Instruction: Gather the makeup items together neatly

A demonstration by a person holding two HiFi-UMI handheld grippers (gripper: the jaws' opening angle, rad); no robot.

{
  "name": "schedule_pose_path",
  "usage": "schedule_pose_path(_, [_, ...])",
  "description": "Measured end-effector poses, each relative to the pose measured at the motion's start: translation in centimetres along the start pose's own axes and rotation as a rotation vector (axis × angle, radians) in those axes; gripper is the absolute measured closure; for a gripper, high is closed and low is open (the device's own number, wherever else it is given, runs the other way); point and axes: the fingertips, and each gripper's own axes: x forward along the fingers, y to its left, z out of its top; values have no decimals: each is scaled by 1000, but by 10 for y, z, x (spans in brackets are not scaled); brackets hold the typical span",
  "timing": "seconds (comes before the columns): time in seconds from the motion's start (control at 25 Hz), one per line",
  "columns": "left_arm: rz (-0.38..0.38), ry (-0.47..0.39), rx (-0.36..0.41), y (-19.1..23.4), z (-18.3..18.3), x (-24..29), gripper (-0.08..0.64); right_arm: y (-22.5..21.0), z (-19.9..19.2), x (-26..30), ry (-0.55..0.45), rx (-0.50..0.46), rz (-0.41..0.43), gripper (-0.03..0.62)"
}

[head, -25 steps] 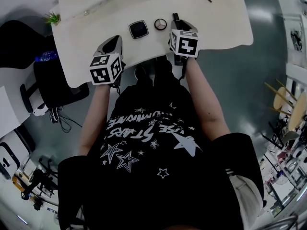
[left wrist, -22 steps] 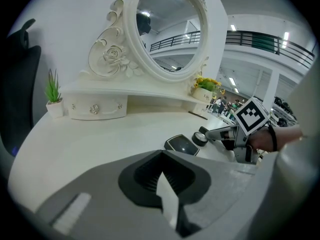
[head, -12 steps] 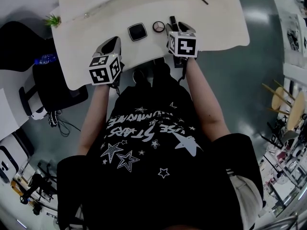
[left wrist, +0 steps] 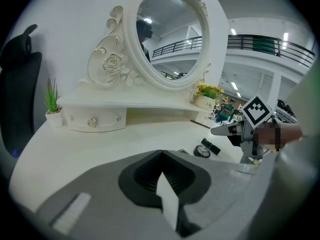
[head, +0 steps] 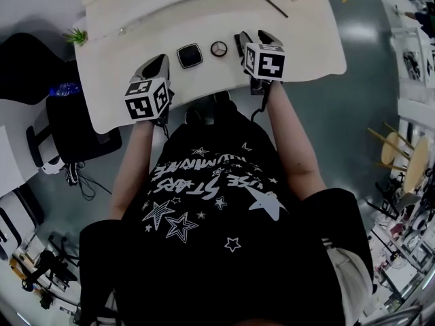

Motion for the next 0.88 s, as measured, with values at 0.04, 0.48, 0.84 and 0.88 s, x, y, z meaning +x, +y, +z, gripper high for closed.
schedule_pose_path(0.04, [1,-3,2,-2,3,2,558,-7,4,0,-1,-2,-10,370])
schedule_pose_path(0.48, [-2,-23,23,-38,41,49,558,-78,29,20,10,-18,-49,373])
schedule_pose_path(0.84, [-5,-8,30,-66,58,93,558,-121,36,54,50,-117,-47,373])
schedule_pose_path(0.88, [-4,-7,28,-68,59,97,560,-126,37,57,56,-130,-46,373])
